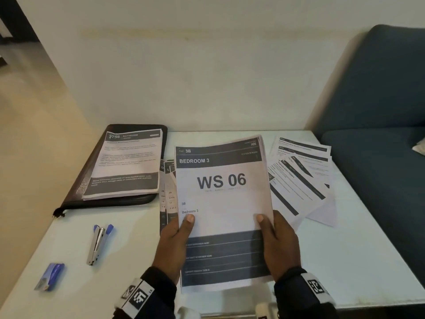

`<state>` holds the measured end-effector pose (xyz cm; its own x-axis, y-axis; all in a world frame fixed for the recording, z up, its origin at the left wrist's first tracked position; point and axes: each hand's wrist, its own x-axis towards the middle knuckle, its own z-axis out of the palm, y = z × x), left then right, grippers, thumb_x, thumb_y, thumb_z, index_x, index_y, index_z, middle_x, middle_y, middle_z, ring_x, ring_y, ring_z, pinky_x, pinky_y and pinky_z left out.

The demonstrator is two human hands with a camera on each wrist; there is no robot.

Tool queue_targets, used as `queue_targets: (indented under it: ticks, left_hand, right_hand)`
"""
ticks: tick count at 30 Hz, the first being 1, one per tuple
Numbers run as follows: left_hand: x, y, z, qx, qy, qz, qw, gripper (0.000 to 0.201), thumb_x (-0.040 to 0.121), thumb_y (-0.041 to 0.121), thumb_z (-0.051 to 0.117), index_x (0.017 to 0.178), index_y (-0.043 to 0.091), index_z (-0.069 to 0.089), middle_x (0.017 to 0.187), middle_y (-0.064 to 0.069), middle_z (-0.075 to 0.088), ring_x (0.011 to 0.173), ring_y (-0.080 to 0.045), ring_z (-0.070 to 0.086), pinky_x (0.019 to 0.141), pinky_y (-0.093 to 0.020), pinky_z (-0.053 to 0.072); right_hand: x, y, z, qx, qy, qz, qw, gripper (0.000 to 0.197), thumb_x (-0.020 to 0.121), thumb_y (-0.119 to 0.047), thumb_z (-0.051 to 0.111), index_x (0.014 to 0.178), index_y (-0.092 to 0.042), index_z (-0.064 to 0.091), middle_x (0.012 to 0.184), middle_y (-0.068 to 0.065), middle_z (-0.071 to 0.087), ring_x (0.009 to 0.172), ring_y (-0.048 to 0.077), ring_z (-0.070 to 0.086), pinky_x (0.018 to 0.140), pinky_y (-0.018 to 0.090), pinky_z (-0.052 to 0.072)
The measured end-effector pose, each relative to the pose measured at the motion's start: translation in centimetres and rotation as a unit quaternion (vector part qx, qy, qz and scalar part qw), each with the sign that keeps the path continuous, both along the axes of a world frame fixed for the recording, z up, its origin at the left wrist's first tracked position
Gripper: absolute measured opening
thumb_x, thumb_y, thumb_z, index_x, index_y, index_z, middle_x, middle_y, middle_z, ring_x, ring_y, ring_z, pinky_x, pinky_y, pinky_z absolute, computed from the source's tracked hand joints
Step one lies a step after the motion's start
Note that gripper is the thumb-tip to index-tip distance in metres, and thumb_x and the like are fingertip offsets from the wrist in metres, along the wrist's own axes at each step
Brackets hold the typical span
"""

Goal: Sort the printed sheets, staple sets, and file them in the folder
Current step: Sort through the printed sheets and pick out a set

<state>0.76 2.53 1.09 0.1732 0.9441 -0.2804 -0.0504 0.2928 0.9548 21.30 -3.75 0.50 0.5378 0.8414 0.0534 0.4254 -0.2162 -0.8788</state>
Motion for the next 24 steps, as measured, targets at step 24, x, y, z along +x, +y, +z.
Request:
queue_targets:
  ticks: [24]
  left_hand:
    - [2.0, -1.9, 0.7, 0.083, 0.070, -0.020, 0.994, 0.010, 0.096, 0.027, 0.046, 0.103, 0.034, 0.050, 0.106, 0.011, 0.058, 0.097, -0.010, 0.056, 0.072, -0.015, 0.051]
  right_hand:
    - [-1.0, -0.6, 0.4, 0.057, 0.216, -0.052, 0.973, 0.052, 0.083, -0.057, 0.060, 0.116, -0.017, 0.060, 0.102, 0.001, 0.069, 0.097, 0.020, 0.065, 0.077, 0.033, 0.056]
